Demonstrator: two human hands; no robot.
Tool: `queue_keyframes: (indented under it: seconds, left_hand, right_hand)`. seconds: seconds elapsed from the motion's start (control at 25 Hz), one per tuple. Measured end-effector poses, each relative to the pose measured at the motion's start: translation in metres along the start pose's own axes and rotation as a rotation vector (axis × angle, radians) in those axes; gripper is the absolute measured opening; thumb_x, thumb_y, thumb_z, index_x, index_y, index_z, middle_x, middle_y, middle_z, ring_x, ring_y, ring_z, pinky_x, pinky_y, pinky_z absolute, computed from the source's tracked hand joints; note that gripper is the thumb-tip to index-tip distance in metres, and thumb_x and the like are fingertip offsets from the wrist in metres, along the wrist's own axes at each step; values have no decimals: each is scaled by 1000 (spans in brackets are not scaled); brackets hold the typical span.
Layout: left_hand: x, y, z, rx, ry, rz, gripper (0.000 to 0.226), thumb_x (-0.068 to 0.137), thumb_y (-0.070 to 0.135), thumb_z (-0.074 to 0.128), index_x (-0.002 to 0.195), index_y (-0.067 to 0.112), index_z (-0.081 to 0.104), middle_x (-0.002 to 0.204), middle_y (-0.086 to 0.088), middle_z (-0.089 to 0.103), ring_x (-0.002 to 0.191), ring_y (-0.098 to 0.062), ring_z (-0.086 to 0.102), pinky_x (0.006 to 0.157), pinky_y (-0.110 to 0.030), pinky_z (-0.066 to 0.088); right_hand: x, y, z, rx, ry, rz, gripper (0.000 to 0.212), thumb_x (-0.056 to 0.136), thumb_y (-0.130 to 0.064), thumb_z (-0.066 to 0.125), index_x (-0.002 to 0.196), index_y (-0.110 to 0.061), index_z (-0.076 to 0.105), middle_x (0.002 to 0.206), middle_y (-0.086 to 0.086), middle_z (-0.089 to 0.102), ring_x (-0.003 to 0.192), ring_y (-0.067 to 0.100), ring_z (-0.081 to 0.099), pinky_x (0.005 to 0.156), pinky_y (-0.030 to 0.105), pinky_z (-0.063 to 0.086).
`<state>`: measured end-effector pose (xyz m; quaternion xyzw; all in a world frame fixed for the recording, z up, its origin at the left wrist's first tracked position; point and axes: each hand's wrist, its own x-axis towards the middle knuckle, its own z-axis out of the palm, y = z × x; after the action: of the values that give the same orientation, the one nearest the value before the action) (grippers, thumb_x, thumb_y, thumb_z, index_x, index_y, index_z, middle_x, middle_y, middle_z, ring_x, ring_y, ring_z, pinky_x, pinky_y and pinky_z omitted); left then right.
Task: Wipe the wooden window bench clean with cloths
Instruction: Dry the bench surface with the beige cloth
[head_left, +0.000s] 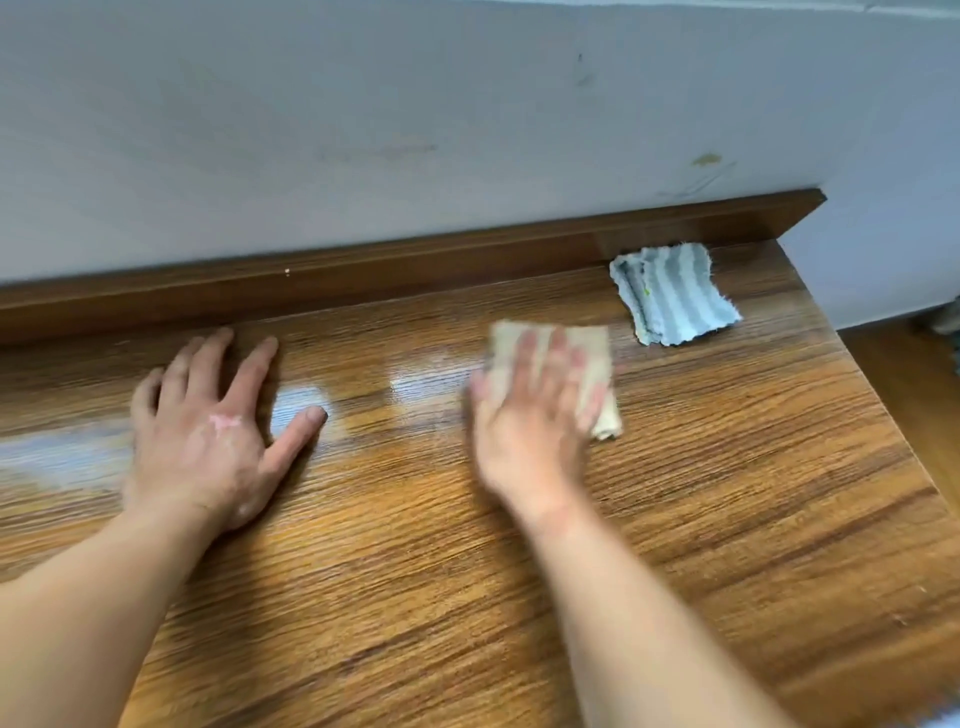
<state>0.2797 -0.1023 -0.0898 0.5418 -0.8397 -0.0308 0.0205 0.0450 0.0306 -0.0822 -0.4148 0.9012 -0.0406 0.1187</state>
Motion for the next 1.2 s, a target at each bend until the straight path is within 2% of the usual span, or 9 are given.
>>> queue_keyframes:
  seconds: [0.12, 0.2, 0.36, 0.6, 0.68, 0.76, 0.88, 1.08, 1.2]
  left_hand:
    - [-1, 2, -2, -1, 0, 0, 90, 82, 86, 22, 151, 32, 40, 159, -11, 35, 147, -32, 27, 116, -51, 20]
    - [-1, 3, -3, 3, -7, -4, 91, 82, 87, 20, 151, 32, 40, 159, -11, 34, 147, -31, 26, 116, -50, 19]
    - [0, 3, -2, 13, -5, 2, 93, 82, 88, 15, 153, 33, 37, 160, -10, 32, 148, -31, 25, 117, -51, 19]
    - [2, 1, 3, 22, 18, 15, 89, 84, 86, 18, 152, 31, 38, 158, -13, 34, 147, -32, 26, 115, -54, 23]
    - [1, 0, 3, 24, 26, 17, 85, 86, 82, 20, 151, 30, 39, 158, -13, 35, 147, -33, 27, 114, -53, 22]
    - [0, -2, 4, -12, 31, 37, 77, 88, 71, 25, 151, 28, 42, 158, -15, 36, 146, -34, 29, 114, -54, 23]
    - [0, -5, 3, -61, 18, 39, 73, 87, 61, 29, 150, 27, 45, 159, -14, 37, 147, -33, 28, 117, -54, 20]
    - [2, -2, 7, -59, 42, 42, 67, 91, 61, 29, 149, 30, 43, 159, -12, 36, 148, -31, 25, 118, -52, 18]
    - [1, -4, 8, -66, 45, 39, 65, 92, 59, 30, 148, 30, 44, 158, -13, 37, 147, -32, 28, 117, -54, 20]
  right_hand:
    - [-135, -33, 27, -34, -45, -563, 92, 89, -75, 38, 162, -21, 26, 169, 11, 18, 157, 34, 10, 119, 59, 17]
    - [-134, -6, 16, -79, -189, -742, 88, 85, -76, 42, 158, -28, 35, 167, 2, 30, 156, 26, 18, 117, 55, 29]
    - [24, 42, -18, -144, -38, -360, 83, 97, -73, 3, 163, -25, -6, 171, 4, -10, 157, 27, -11, 126, 57, 3]
    - [103, -8, -23, 7, -15, 288, 95, 99, -71, 15, 161, -2, -4, 170, 19, -9, 156, 35, -15, 122, 62, -7]
    - [62, -62, -4, -4, -42, 103, 92, 100, -69, 13, 161, -3, -6, 169, 20, -12, 154, 39, -17, 120, 63, -10]
    - [0, -103, 12, 0, -130, -301, 81, 102, -65, 15, 163, -14, -2, 171, 11, -13, 155, 32, -20, 120, 60, -12]
    - [-17, -74, 2, -54, -198, -650, 64, 106, -60, 16, 163, -35, 2, 172, -6, -8, 156, 17, -16, 124, 52, -11]
    - [61, 30, -28, 2, -38, 15, 64, 104, -62, 5, 163, -36, -1, 173, 0, -7, 157, 22, -13, 125, 56, -4]
    - [-27, -22, 0, -12, -41, -122, 65, 106, -57, 12, 163, -31, -5, 171, 5, -12, 157, 29, -13, 124, 59, -3]
